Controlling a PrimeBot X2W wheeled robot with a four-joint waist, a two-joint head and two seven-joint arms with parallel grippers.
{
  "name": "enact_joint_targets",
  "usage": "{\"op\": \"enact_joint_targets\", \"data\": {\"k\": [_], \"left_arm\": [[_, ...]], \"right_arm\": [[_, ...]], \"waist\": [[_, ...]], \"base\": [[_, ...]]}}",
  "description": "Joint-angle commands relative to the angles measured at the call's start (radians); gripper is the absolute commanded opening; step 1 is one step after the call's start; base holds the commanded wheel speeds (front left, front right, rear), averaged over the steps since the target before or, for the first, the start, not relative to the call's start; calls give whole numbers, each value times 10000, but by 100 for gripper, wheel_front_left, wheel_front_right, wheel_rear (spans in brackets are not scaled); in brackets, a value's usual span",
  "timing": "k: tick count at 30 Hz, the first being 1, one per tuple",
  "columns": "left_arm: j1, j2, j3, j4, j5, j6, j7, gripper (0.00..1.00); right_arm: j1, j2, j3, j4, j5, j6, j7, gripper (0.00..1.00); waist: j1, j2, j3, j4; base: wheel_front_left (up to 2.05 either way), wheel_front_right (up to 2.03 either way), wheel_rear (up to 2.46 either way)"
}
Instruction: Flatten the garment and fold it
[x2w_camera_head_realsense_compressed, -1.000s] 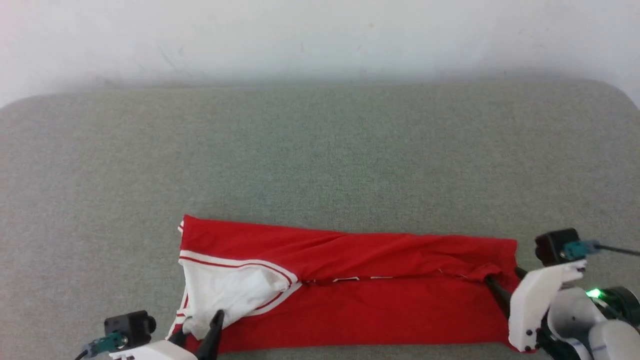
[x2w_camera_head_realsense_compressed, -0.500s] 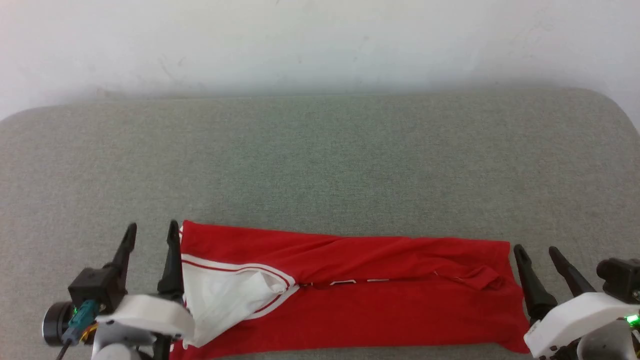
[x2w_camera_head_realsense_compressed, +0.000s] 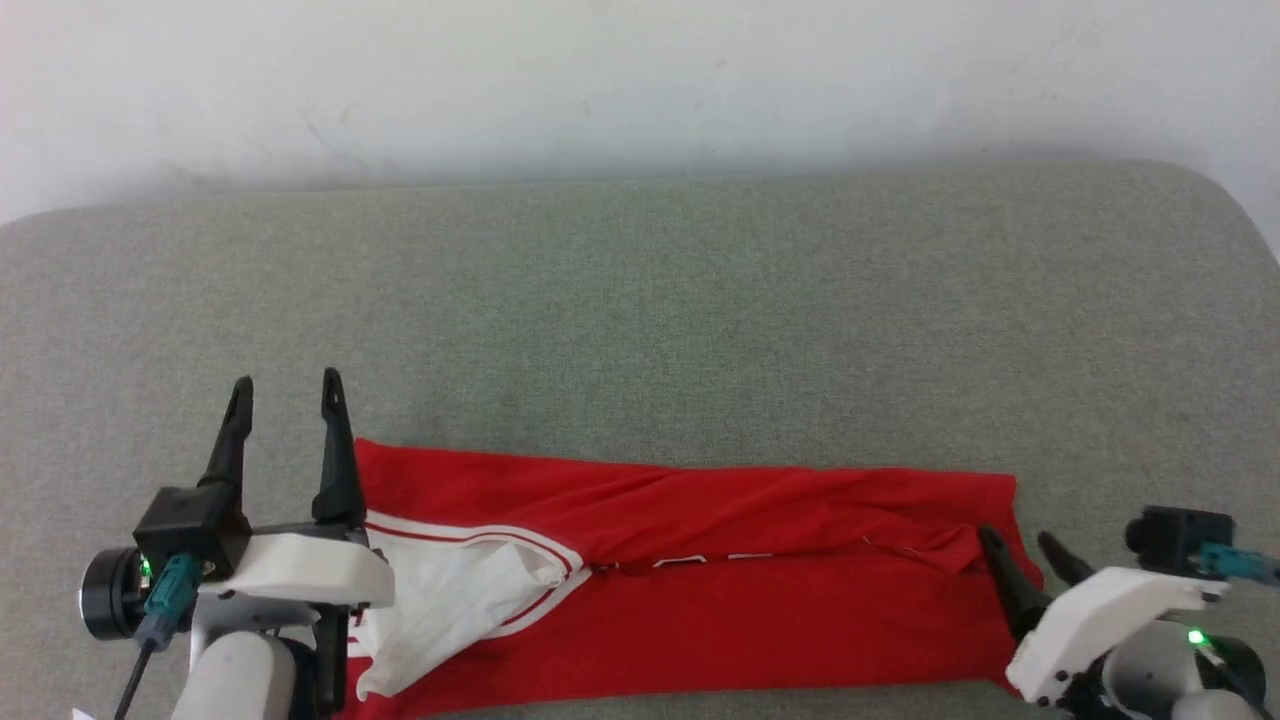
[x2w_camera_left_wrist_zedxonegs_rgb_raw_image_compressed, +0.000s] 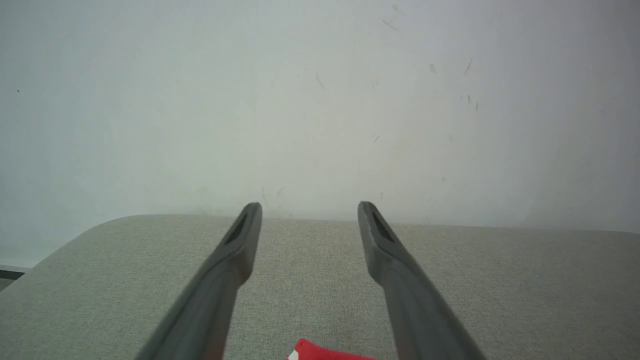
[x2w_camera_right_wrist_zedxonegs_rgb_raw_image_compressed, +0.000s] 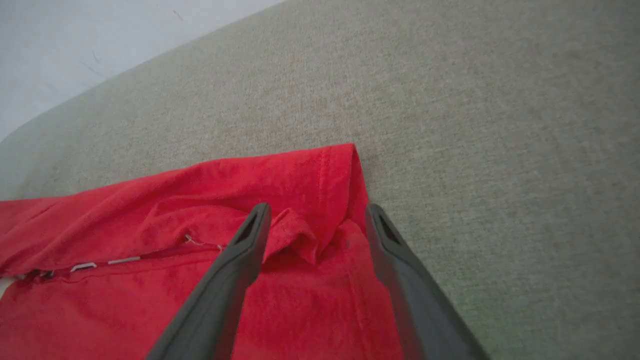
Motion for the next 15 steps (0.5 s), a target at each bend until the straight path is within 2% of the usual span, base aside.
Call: {"op": "enact_joint_targets", "data": {"k": [1,8,15], "left_arm": [[-242,-157,214,52,172,-153,-55,100],[-283,-648,778,212,663,-712,-56,100],[-295,-955,1129,277,979,-1060,-56,100]], "right_arm": [[-311,40,98,231,-143,-7,311,100],[-932,40,-253,1193,-1193,-7,1577,100],[-1287,41,-181,1636,-1452,-7,2406,100]], "waist": [[0,-1,45,-3],[0,-1,198,20],[0,-1,318,28]], "base": [[0,0,0],[0,0,0],[0,0,0]]}}
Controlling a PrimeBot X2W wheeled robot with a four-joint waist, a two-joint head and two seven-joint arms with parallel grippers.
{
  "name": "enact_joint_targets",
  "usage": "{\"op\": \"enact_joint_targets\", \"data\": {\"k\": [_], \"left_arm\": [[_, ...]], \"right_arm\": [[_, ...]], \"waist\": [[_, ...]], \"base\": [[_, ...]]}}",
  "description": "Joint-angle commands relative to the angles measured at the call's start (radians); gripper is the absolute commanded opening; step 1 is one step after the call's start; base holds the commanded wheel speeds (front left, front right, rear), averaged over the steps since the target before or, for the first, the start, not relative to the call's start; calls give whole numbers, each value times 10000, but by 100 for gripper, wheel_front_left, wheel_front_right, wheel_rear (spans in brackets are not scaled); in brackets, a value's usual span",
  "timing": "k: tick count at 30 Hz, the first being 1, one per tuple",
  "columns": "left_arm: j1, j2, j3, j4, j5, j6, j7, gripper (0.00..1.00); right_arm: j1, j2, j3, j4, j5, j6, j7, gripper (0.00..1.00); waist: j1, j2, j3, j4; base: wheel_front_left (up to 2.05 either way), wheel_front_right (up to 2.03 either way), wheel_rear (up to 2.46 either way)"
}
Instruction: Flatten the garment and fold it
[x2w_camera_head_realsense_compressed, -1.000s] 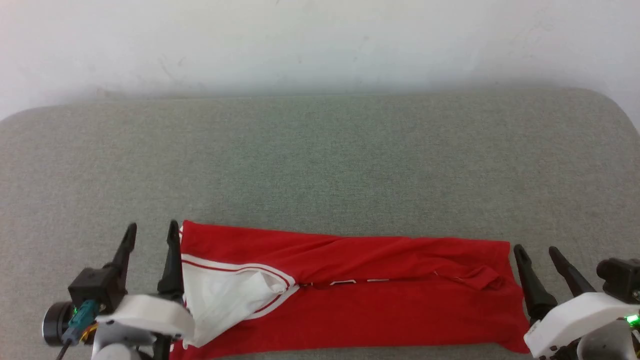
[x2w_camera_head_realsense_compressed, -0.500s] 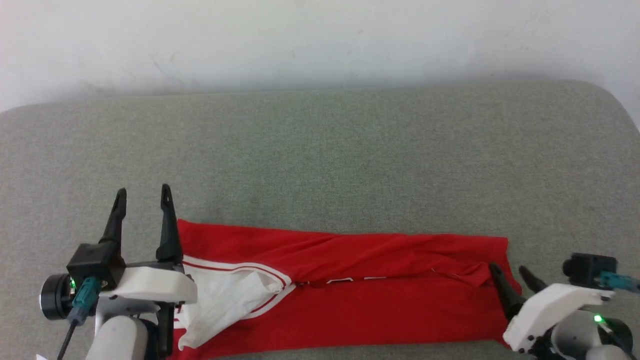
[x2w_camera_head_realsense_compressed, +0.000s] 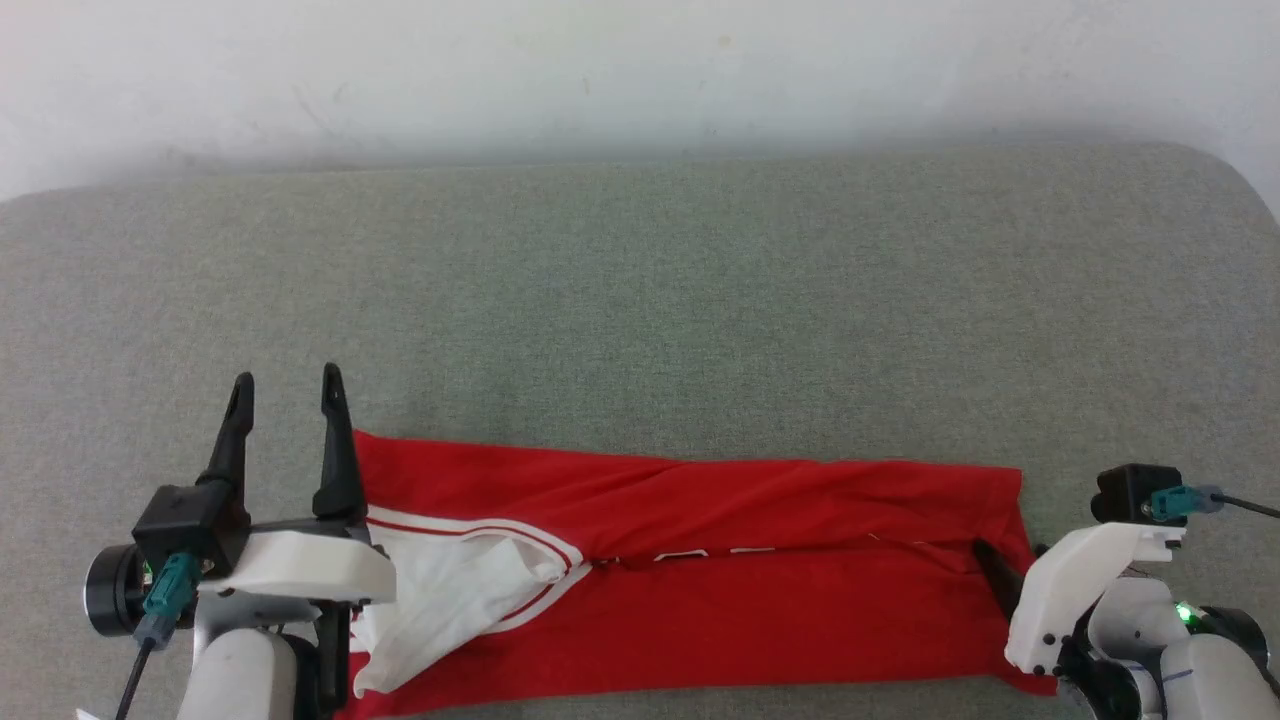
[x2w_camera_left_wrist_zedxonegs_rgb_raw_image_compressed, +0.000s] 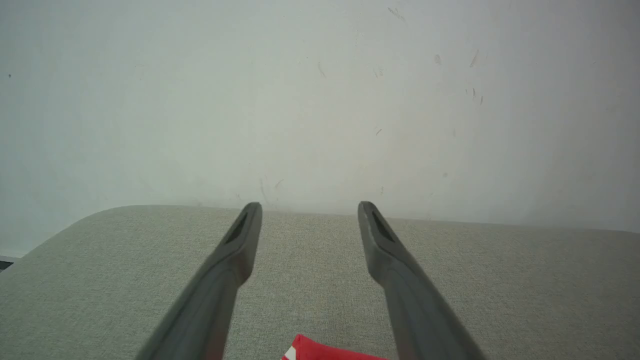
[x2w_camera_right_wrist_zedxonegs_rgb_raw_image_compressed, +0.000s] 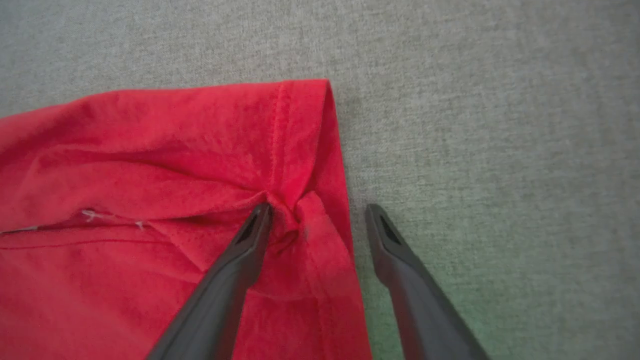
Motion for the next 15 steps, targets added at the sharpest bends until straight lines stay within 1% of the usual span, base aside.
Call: {"op": "enact_joint_targets", "data": {"k": [1,3,4,5,9,12,15], "left_arm": [[-168,-57,79,35,134,-63,-56,100],[-181,-138,188,70,222,-146,-56,100],[-180,-176,237,92,261,-183,-56,100],[-177,-210,283,113,299,-222,-56,100],[-176,-332,444,229,421,-368,-56,100],[-154,-409,553,257,513,-450,-56,100],[-128,-478,659,283,584,-534,-56,100]], "right_arm": [[-13,43,94,196,29,-9,188,100],[-41,43,188,229,128,-9,372,38],[-42,43,235,214,153,-9,418,15],[-27,43,281,196,199,-9,475,0],[91,43,334,-103,116,-9,571,0],[181,43,57,-567,-447,-9,391,0],[303,43,-479,-986,-1240,-9,323,0]], "waist": [[-1,-1,13,-4],[-1,-1,22,-12],[-1,-1,22,-20],[-1,-1,19,-29],[-1,-1,-31,-57],[-1,-1,-80,-78],[-1,-1,-131,-73]], "base": [[0,0,0],[0,0,0],[0,0,0],[0,0,0],[0,0,0],[0,0,0],[0,0,0]]}}
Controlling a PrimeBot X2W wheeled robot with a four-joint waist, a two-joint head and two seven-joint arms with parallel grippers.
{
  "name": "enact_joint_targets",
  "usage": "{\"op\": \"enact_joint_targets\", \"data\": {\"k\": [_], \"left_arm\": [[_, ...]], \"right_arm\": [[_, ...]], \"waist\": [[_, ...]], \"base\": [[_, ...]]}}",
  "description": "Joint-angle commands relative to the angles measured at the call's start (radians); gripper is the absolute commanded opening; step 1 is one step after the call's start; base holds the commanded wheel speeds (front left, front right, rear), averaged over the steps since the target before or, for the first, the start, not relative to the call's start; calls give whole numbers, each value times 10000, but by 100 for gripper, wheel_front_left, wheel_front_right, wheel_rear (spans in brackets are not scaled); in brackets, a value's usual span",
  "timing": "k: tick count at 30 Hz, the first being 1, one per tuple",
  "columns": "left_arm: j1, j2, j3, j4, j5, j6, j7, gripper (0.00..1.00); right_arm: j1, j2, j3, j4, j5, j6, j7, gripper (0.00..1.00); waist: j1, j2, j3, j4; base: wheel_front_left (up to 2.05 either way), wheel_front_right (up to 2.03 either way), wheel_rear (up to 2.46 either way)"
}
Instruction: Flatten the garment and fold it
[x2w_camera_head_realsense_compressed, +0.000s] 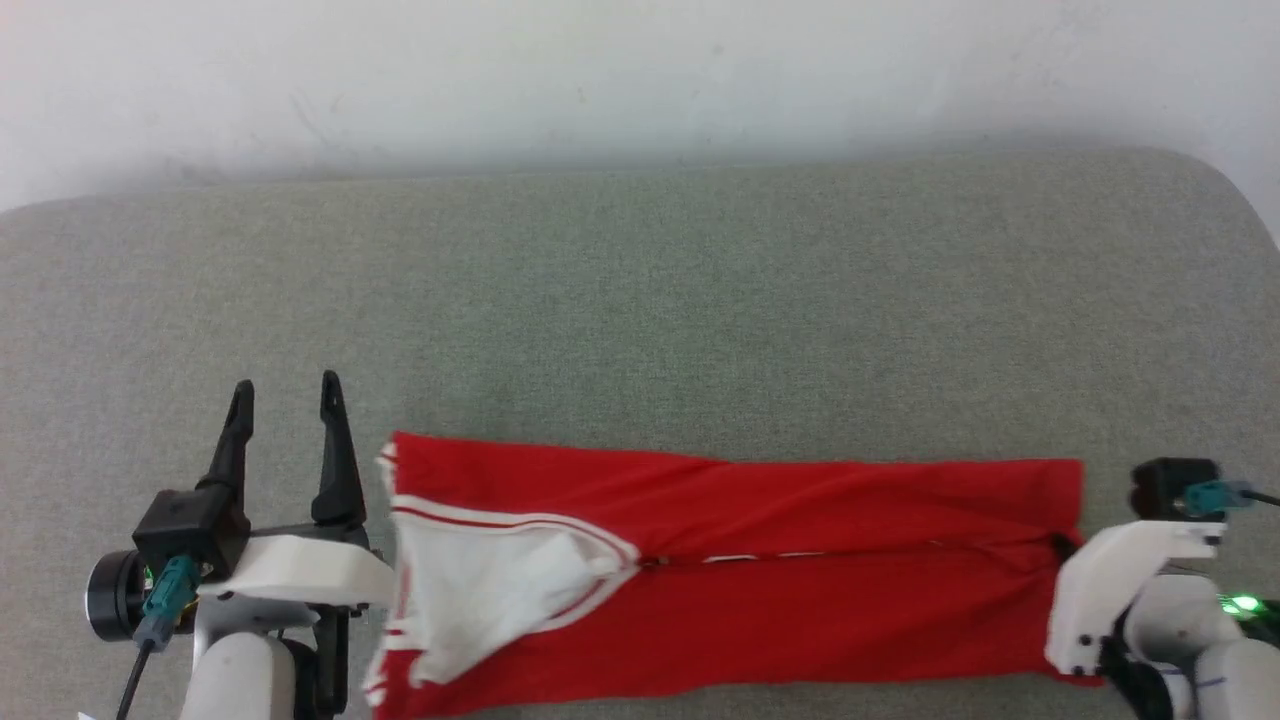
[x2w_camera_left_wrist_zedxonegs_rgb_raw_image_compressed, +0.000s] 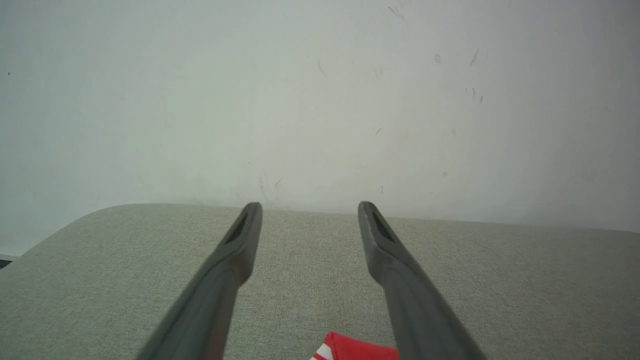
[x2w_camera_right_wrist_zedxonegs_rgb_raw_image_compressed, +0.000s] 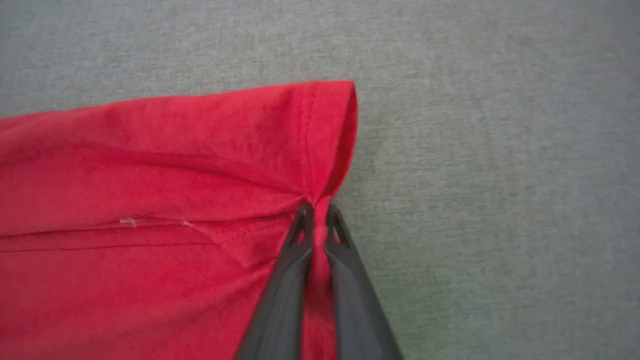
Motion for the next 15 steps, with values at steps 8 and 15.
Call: {"op": "enact_joint_targets", "data": {"k": [8,15], "left_arm": [[53,-211,160,12,265,-214,-57,100],[189,-309,239,15,374,-313,-57,100]], "right_arm": [[159,-48,-2236,-337,-2205,-23,-499,0],[484,-50,-2194,-1150,-2278,-23,196,0]], "waist": [[0,0,-93,86],[0,0,-188,204]], "base": [[0,0,0],[0,0,0]]}}
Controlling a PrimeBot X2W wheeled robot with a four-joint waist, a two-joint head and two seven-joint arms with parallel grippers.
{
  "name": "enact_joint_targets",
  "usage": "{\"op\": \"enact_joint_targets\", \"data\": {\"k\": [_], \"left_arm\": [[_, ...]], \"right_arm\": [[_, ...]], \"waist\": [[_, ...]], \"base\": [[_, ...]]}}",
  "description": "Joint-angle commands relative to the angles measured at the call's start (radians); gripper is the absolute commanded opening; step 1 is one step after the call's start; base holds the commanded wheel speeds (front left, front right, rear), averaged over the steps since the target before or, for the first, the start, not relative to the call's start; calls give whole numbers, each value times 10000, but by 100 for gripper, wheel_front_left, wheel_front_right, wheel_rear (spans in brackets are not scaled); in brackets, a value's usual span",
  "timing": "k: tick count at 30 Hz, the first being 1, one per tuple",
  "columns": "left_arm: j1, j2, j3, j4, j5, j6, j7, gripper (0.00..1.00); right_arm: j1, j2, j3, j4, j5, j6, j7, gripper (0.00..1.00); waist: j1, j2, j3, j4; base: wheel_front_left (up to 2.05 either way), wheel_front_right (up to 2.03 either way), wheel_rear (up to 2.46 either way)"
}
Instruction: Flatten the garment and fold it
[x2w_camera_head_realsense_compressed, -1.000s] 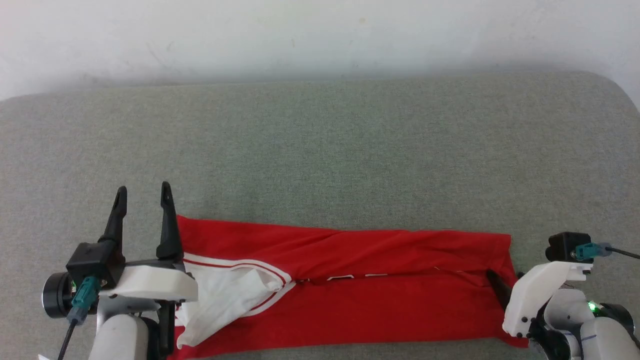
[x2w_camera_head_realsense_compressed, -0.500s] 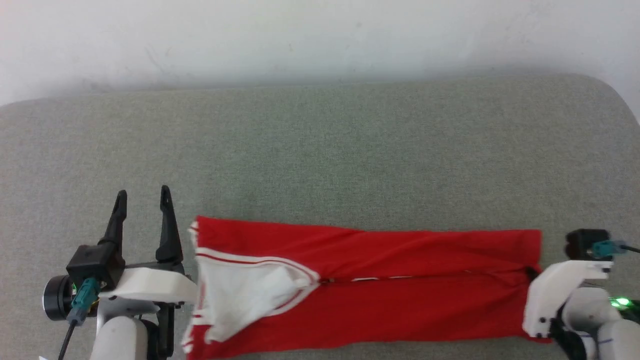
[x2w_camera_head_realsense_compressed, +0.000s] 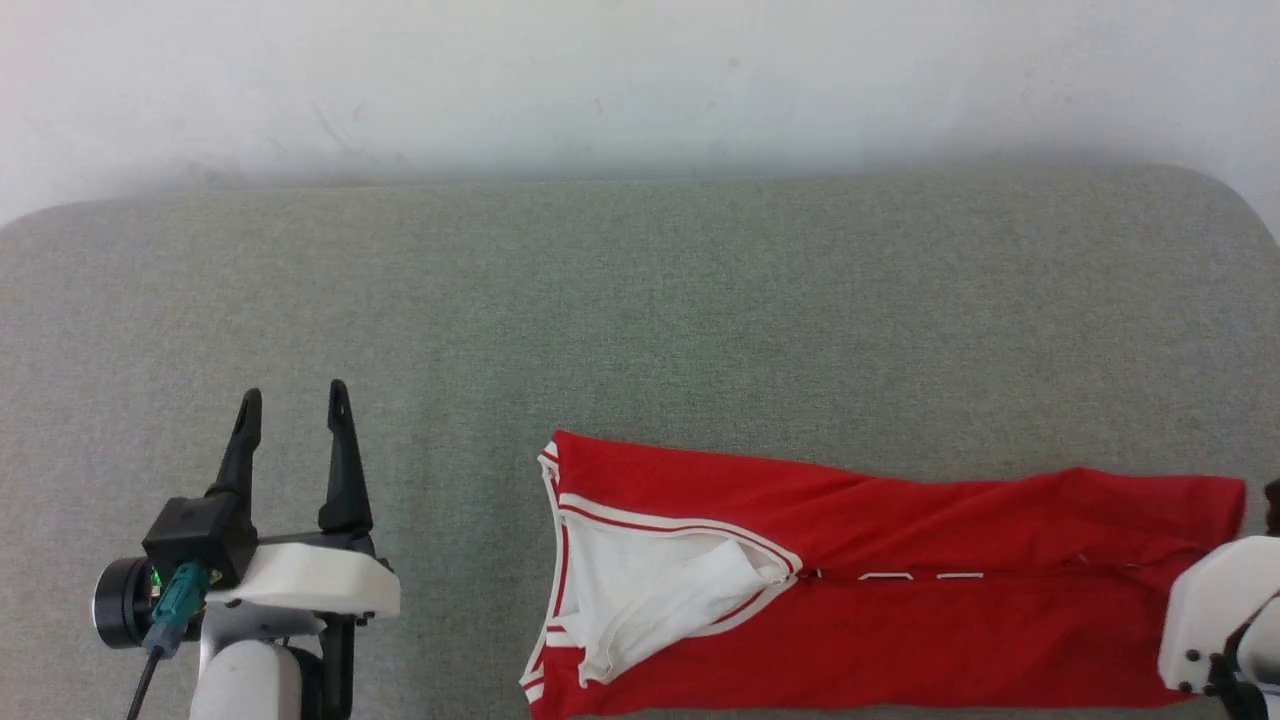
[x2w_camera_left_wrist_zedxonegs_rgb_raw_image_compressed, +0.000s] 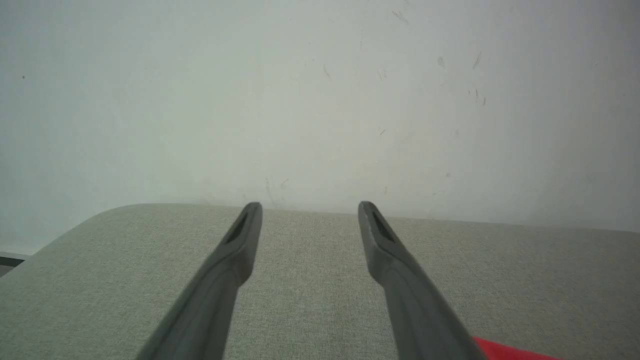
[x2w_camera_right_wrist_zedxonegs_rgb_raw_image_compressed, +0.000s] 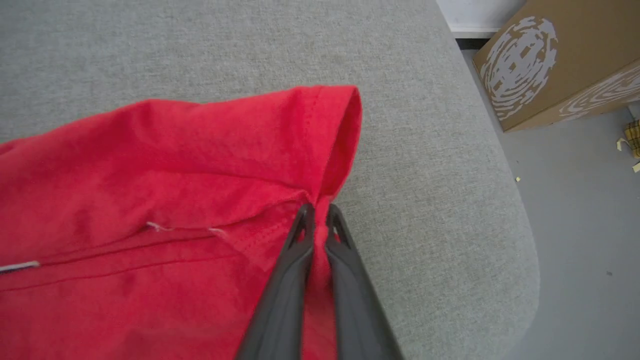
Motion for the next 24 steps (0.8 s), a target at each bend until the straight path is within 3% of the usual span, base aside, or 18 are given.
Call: {"op": "enact_joint_targets", "data": {"k": [1,8,13,17,24], "left_arm": [[117,-55,57,-14,43,-115,-57,100],[138,-124,62,-10,153,-186,-57,100],[-34,-147,60,24,209,-254,-57,100],[-248,-162,57,75,242,-330,-57,100],[-551,-228,-70,47,271,-375,-57,100]], "right_arm": [[219,-13,243,-369,316,-21,289,0],[1457,-11,2732,-4379,2308,-21,2791,0],[1392,-10,4941,-6334,2571,-21,3492,0],[657,-10,6405,-5897,2688,-21,3278,0],[-1164,-9,8464,-3367,3222,-21,1923,0]], "waist": [[1,0,-32,29],[1,0,-30,146],[1,0,129,239],[1,0,323,363],[1,0,745,717]], "base": [[0,0,0],[0,0,0],[0,0,0],[0,0,0],[0,0,0]]}}
